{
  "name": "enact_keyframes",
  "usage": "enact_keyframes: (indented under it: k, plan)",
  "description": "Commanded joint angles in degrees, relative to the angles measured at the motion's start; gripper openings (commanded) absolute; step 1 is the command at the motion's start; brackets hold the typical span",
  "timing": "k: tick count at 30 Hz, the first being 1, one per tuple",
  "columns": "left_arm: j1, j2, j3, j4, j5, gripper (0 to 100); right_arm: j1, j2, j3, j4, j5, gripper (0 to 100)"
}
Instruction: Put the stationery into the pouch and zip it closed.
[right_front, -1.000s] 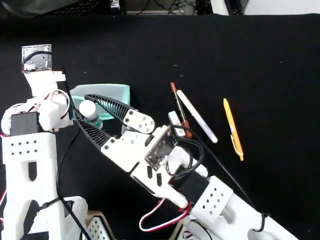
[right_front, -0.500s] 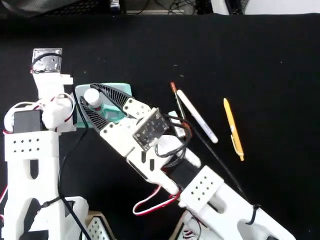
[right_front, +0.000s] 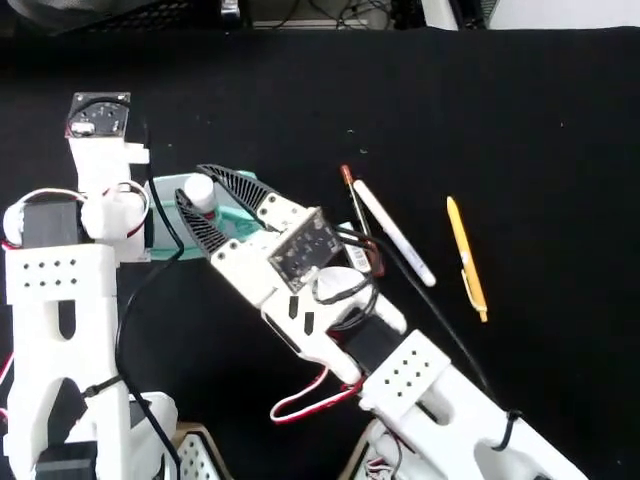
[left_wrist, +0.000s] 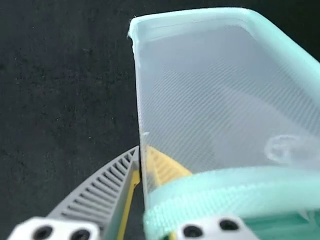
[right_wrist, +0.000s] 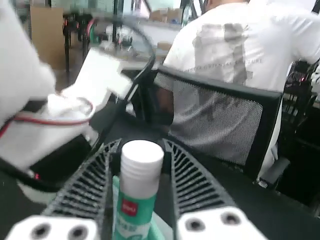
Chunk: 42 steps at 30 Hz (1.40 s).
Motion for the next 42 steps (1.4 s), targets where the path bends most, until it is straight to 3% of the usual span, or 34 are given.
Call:
enact_keyframes:
  k: [1, 5, 12, 18, 27, 32, 39, 42]
  plan:
    - [-0.04, -0.09, -3.30, 3.43, -1.49, 3, -0.09, 0.22, -5.76, 8.26, 2.99, 14.9]
    - [-0.04, 0.00, -3.38, 3.43, -1.49, 3, -0.79, 0.22, -10.42, 17.41, 3.25, 13.4]
    - [-0.22, 0.00, -3.30, 3.43, -1.49, 3, -0.70, 0.13, -9.54, 17.49, 3.34, 5.5]
    - [-0.22, 0.00, -2.33, 3.08, -1.49, 3, -0.62, -2.95, -9.45, 18.11, 3.34, 4.6]
    - [-0.40, -0.70, -3.74, 2.90, 0.26, 3, 4.84, -22.46, -9.71, 42.02, 3.34, 4.7]
    - [-0.40, -2.99, -5.85, 3.34, 2.29, 3, 8.44, -31.52, -8.22, 48.79, 3.34, 4.7]
    - [0.13, -18.73, -5.14, 3.43, 2.02, 3, 13.98, -37.41, -0.48, 48.97, 3.08, 20.5]
    - [0.13, -24.09, -4.18, 3.16, 2.02, 3, 16.70, -39.69, 1.80, 48.97, 3.08, 20.8]
